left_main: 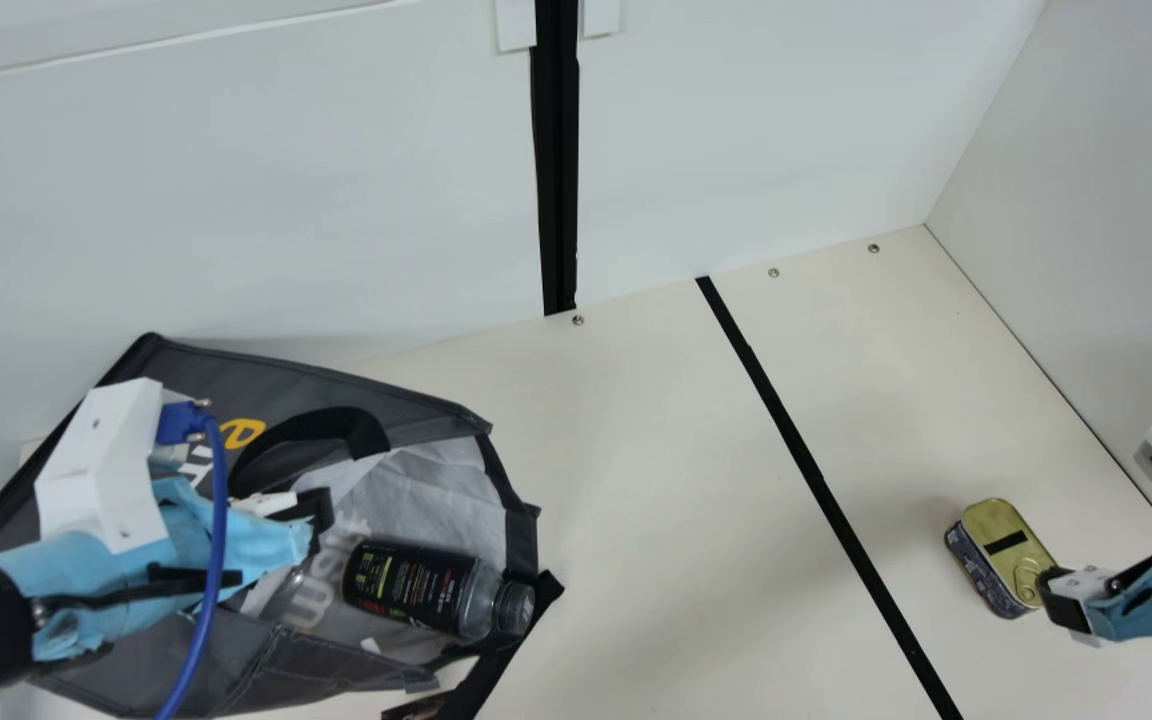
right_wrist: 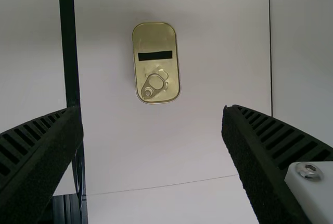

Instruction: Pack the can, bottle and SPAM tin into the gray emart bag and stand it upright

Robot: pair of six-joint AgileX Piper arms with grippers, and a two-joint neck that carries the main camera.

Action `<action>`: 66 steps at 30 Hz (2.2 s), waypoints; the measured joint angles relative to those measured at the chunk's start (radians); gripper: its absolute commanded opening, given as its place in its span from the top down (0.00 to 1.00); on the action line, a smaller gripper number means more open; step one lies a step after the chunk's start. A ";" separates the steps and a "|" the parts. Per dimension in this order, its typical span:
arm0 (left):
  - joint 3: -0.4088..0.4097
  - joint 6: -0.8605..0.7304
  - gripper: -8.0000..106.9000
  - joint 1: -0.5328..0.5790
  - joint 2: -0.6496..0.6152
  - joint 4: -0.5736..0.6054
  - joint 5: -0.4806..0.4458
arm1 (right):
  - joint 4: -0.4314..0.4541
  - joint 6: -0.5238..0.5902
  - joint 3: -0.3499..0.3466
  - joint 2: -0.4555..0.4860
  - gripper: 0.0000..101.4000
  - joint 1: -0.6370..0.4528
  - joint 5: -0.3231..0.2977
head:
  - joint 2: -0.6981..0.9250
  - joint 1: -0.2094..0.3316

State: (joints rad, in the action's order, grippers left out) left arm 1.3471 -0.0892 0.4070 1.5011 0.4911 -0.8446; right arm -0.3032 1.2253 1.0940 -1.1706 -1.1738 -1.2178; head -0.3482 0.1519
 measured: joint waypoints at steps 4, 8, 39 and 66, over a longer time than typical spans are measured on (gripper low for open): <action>0.000 0.000 1.00 0.000 0.000 0.000 0.000 | -0.007 0.021 -0.001 -0.021 0.06 -0.006 0.000 | 0.000 0.000; 0.000 0.000 1.00 0.000 0.000 0.000 0.000 | -0.007 0.035 -0.002 -0.039 0.06 -0.007 -0.001 | 0.002 0.000; 0.000 0.000 1.00 0.000 0.000 0.000 0.000 | 0.012 -0.114 -0.082 -0.238 0.06 0.170 0.252 | 0.000 0.000; 0.000 0.000 1.00 0.000 0.000 0.000 0.000 | 0.059 -0.169 -0.157 -0.394 0.06 0.265 0.445 | 0.000 0.000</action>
State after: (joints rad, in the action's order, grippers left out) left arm 1.3471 -0.0892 0.4070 1.5011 0.4911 -0.8446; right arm -0.2441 1.0562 0.9371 -1.5645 -0.9083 -0.7733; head -0.3482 0.1519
